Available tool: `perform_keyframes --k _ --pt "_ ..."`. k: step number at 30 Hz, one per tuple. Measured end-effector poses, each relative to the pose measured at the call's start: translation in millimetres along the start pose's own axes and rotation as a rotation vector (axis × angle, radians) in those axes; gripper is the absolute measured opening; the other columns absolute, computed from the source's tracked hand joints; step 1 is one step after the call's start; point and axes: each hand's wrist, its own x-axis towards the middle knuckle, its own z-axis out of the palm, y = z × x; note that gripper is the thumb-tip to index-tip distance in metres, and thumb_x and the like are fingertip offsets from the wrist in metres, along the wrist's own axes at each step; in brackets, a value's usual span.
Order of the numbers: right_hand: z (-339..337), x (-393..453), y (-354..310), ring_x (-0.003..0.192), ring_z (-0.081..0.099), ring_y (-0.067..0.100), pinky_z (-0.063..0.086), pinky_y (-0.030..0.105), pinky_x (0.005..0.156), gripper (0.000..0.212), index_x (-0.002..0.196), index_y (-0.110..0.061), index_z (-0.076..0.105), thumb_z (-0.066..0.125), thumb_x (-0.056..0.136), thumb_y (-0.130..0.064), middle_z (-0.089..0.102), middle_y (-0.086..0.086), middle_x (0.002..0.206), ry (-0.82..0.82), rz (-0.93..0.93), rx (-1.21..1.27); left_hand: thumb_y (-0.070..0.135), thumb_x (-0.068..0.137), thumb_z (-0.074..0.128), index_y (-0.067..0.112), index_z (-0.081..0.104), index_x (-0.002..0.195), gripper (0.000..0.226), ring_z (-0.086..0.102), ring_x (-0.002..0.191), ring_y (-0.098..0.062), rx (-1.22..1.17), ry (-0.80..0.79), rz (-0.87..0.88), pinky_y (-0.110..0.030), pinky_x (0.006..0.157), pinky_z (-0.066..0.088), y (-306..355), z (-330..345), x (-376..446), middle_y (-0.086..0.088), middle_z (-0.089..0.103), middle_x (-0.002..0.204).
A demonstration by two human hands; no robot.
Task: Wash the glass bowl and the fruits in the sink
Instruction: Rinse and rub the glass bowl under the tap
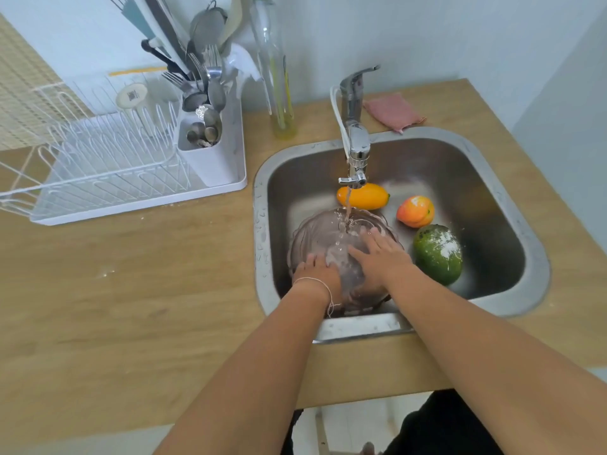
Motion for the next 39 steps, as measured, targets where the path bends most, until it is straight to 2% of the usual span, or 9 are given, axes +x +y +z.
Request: perform_keyframes --k 3,8,11,15,21,26,30,35,39 --pt "1.3 -0.1 -7.4 0.158 -0.001 0.036 0.005 0.046 0.127 0.105 0.164 -0.03 0.008 0.054 0.082 -0.077 -0.002 0.017 0.171 -0.018 0.034 0.001 0.029 0.101 0.042 0.016 0.019 0.158 0.063 -0.005 0.154 -0.039 0.044 0.108 -0.113 -0.051 0.124 0.002 -5.4 -4.1 -1.4 -0.021 0.0 0.166" --pt "-3.1 -3.3 -11.4 0.133 0.047 0.031 0.037 0.04 0.109 0.069 0.136 -0.025 0.056 0.062 0.081 -0.067 0.055 0.011 0.139 0.186 0.061 0.035 0.026 0.101 0.04 0.01 0.024 0.155 0.058 0.005 0.152 -0.043 -0.011 0.132 -0.064 -0.052 0.123 0.013 -2.6 -6.4 0.5 -0.025 0.008 0.164" --pt "-1.8 3.2 -3.2 0.145 0.032 0.033 0.026 0.046 0.118 0.082 0.146 -0.03 0.046 0.061 0.077 -0.071 0.042 0.014 0.152 0.271 0.074 0.004 0.045 0.093 0.054 0.022 0.029 0.151 0.067 0.018 0.146 -0.043 -0.165 -0.004 0.076 -0.054 0.117 0.026 3.2 -2.5 -1.6 -0.023 0.017 0.156" --pt "8.1 6.0 -0.8 0.158 -0.013 0.035 -0.007 0.055 0.125 0.1 0.164 -0.03 0.003 0.044 0.086 -0.077 -0.01 0.015 0.171 0.048 0.118 -0.053 0.043 0.096 0.05 0.011 0.018 0.157 0.076 0.01 0.152 -0.037 -0.031 0.075 -0.02 -0.048 0.123 0.016 -1.2 0.3 3.1 -0.017 0.014 0.164" --pt "-2.0 -4.4 -14.2 0.136 0.043 0.037 0.037 0.047 0.113 0.066 0.137 -0.022 0.054 0.057 0.086 -0.063 0.05 0.018 0.144 0.061 0.01 0.093 0.02 0.1 0.039 0.003 0.023 0.155 0.059 0.01 0.152 -0.042 0.078 0.184 -0.138 -0.052 0.122 0.011 -4.5 -8.4 -0.1 -0.029 0.015 0.162" --pt "-1.7 0.6 1.5 0.156 0.015 0.035 0.012 0.048 0.126 0.082 0.156 -0.023 0.032 0.059 0.087 -0.057 0.021 0.015 0.168 0.216 0.043 0.051 0.048 0.094 0.054 0.019 0.033 0.149 0.066 0.017 0.148 -0.043 -0.198 -0.062 0.101 -0.055 0.116 0.029 6.7 -4.9 -7.8 -0.023 0.009 0.16" --pt "1.3 0.0 -1.6 0.159 -0.008 0.033 -0.006 0.052 0.126 0.08 0.161 -0.024 0.022 0.054 0.091 -0.047 -0.005 0.015 0.172 0.016 0.121 0.002 0.049 0.095 0.051 0.01 0.034 0.151 0.07 0.026 0.145 -0.036 -0.076 0.051 -0.008 -0.048 0.114 0.033 -1.8 -6.1 -5.0 -0.016 0.026 0.157" --pt "-13.5 -16.4 -19.5 0.128 0.056 0.028 0.037 0.047 0.107 0.039 0.12 -0.025 0.067 0.056 0.09 -0.047 0.066 0.005 0.131 0.111 0.094 -0.032 0.024 0.093 0.052 0.008 0.045 0.142 0.052 0.035 0.139 -0.041 0.067 0.228 -0.045 -0.049 0.109 0.036 -0.2 -11.0 -4.0 -0.023 0.043 0.147" --pt "-7.1 -9.0 -5.8 0.141 0.042 0.033 0.032 0.044 0.114 0.059 0.135 -0.022 0.058 0.059 0.087 -0.056 0.051 0.013 0.148 0.159 0.054 -0.009 0.046 0.096 0.048 0.015 0.056 0.13 0.047 0.054 0.122 -0.036 -0.062 0.117 0.115 -0.046 0.098 0.044 8.9 -11.4 -10.3 -0.015 0.051 0.136"
